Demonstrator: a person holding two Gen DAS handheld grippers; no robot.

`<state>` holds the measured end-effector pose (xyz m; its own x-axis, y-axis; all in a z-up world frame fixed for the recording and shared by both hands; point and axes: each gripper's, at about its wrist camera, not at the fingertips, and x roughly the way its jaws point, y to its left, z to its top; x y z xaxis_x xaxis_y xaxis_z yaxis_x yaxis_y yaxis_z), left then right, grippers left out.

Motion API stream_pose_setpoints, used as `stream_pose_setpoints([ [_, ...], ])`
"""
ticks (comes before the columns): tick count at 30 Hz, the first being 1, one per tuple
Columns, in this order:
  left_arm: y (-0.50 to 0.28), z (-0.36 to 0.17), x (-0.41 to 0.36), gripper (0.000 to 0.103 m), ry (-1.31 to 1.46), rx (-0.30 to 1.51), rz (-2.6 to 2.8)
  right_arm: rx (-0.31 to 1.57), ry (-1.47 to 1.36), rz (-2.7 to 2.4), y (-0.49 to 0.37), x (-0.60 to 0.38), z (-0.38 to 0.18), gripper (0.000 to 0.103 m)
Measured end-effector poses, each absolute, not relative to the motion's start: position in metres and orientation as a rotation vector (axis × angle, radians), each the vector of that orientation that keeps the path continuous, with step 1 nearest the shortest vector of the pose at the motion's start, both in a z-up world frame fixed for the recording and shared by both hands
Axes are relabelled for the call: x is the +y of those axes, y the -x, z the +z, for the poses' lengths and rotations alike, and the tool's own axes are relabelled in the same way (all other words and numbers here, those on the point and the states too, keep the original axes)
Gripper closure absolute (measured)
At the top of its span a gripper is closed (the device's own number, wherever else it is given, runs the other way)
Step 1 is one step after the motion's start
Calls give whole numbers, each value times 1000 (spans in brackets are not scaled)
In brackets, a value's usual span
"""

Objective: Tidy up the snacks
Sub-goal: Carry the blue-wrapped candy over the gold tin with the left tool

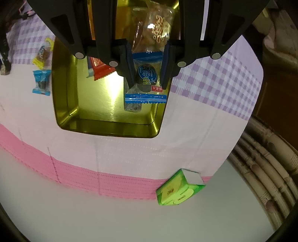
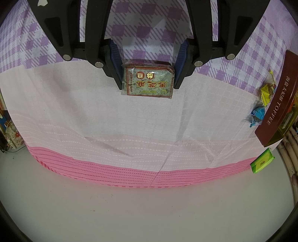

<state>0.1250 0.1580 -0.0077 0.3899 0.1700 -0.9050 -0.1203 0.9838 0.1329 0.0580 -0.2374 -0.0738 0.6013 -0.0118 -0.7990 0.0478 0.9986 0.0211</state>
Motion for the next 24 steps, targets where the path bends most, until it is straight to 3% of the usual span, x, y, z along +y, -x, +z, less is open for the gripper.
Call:
stream_pose_setpoints([
  [24, -140, -31, 160, 75, -118, 1179, 207, 925, -41, -35, -58, -237, -74, 54],
])
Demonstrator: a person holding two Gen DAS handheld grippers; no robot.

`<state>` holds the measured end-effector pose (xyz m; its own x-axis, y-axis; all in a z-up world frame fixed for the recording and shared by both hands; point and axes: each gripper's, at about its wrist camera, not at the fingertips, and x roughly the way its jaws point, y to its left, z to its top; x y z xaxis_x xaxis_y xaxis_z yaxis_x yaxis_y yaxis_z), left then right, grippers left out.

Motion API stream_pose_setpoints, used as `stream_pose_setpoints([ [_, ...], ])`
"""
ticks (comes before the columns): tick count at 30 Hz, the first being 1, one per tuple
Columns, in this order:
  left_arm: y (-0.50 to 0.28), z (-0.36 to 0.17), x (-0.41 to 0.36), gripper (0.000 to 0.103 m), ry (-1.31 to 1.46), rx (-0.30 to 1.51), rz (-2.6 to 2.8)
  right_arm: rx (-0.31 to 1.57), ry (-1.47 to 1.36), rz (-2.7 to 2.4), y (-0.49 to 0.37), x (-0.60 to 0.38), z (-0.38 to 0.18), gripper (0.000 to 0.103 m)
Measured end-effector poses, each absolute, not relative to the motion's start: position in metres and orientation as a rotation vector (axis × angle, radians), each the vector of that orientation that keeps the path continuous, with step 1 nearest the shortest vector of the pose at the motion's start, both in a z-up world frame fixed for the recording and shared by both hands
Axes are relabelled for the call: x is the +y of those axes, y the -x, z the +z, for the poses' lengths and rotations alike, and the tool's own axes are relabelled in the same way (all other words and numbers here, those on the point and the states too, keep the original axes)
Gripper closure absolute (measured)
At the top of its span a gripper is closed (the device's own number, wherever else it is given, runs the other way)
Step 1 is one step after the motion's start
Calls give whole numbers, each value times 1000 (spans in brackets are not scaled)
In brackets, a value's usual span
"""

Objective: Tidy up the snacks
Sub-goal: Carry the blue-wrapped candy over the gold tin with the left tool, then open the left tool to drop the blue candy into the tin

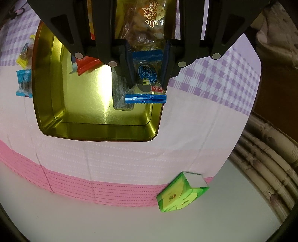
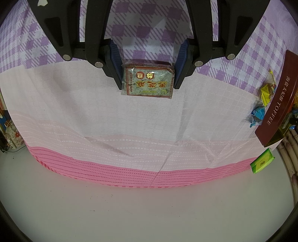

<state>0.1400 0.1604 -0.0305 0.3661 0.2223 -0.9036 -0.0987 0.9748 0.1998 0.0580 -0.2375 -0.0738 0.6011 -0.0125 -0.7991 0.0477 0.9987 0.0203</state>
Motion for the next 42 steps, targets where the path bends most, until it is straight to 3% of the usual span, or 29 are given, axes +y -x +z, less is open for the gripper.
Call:
stream_pose_setpoints([
  [9, -137, -28, 158, 73, -136, 1166, 196, 925, -41, -34, -58, -238, -74, 54],
  [27, -93, 3, 165, 55, -170, 1046, 200, 926, -37, -35, -58, -239, -74, 53],
  [32, -71, 6, 180, 44, -145, 1028, 237, 926, -39, -36, -58, -239, -74, 53],
  [42, -41, -4, 200, 41, -112, 1031, 298, 941, -65, -75, -63, -244, -72, 56],
])
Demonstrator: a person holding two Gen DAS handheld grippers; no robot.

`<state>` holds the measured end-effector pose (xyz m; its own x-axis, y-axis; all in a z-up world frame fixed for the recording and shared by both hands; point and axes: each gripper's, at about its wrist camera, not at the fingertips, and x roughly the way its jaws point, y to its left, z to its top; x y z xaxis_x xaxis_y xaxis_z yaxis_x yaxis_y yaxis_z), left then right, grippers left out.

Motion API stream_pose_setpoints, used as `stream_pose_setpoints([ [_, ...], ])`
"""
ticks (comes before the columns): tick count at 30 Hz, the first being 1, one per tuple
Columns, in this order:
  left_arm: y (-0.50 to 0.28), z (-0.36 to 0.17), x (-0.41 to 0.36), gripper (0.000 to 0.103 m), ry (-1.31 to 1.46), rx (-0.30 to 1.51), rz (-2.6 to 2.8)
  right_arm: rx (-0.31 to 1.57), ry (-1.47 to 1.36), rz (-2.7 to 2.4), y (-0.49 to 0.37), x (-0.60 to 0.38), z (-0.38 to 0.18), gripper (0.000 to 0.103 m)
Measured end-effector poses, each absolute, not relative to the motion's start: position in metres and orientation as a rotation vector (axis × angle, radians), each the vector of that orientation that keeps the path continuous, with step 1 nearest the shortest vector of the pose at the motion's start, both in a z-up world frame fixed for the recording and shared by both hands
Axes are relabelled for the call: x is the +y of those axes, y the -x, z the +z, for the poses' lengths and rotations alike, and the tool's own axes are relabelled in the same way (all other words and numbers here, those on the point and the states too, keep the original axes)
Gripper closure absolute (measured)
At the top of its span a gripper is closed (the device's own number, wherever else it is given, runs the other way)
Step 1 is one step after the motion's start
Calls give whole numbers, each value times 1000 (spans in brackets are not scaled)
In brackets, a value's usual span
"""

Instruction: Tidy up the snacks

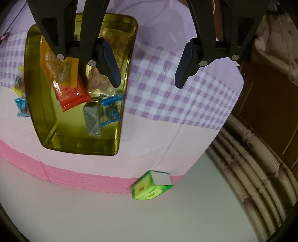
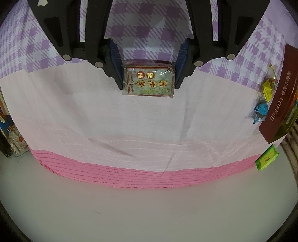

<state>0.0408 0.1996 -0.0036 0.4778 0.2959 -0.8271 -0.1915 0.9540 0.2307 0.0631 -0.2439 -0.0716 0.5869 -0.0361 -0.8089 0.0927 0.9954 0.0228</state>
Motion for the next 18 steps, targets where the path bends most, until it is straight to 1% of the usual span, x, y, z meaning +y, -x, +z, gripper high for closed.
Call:
stream_pose_setpoints([
  [5, -40, -7, 200, 40, -112, 1038, 286, 955, -69, -86, -62, -243, -70, 57],
  [8, -39, -7, 202, 33, -99, 1034, 277, 960, -80, -94, -61, -241, -69, 58],
  [14, -38, -9, 205, 31, -95, 1025, 280, 975, -107, -86, -59, -231, -62, 58],
  [18, -40, -11, 211, 31, -71, 1037, 280, 964, -98, -33, -58, -209, -48, 58],
])
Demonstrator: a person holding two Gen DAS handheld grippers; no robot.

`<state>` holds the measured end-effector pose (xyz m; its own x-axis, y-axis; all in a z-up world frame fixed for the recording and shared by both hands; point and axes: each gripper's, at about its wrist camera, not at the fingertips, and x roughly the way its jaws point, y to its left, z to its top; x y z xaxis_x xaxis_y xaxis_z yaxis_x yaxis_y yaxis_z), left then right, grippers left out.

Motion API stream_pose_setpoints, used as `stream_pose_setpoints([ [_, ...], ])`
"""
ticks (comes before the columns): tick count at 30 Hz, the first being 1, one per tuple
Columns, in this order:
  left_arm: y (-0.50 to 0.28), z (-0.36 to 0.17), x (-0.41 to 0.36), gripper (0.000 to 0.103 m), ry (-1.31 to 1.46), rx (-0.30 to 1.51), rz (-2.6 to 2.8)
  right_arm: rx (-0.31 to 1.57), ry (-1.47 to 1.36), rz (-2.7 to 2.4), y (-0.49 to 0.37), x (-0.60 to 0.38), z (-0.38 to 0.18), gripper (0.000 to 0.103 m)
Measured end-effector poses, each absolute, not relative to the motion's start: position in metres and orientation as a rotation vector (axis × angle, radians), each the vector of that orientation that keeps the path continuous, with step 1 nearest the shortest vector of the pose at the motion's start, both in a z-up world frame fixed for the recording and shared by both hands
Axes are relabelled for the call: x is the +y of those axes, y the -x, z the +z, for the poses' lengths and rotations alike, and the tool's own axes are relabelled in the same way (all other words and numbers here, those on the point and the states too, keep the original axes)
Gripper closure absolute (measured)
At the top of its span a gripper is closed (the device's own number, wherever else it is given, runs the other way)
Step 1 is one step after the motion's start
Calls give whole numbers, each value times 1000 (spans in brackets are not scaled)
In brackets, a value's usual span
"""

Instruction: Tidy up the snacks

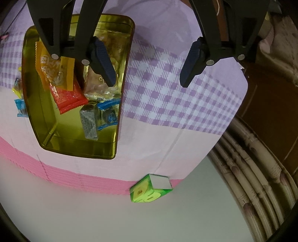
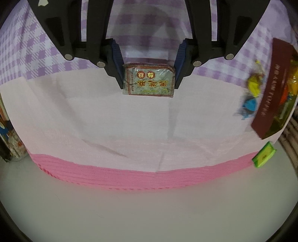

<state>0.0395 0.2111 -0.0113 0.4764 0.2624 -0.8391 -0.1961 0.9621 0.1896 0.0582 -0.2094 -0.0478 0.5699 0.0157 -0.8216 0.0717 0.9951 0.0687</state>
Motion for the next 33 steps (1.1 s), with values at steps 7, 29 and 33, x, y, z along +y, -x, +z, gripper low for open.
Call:
stream_pose_setpoints([
  [7, -37, -9, 222, 31, -31, 1026, 310, 940, -67, 112, -62, -153, -21, 58],
  [29, -9, -9, 250, 30, 47, 1021, 377, 898, 157, 453, -66, 26, -3, 58],
  [33, -7, -9, 255, 30, 65, 1017, 388, 910, 188, 470, -65, 44, -10, 58],
])
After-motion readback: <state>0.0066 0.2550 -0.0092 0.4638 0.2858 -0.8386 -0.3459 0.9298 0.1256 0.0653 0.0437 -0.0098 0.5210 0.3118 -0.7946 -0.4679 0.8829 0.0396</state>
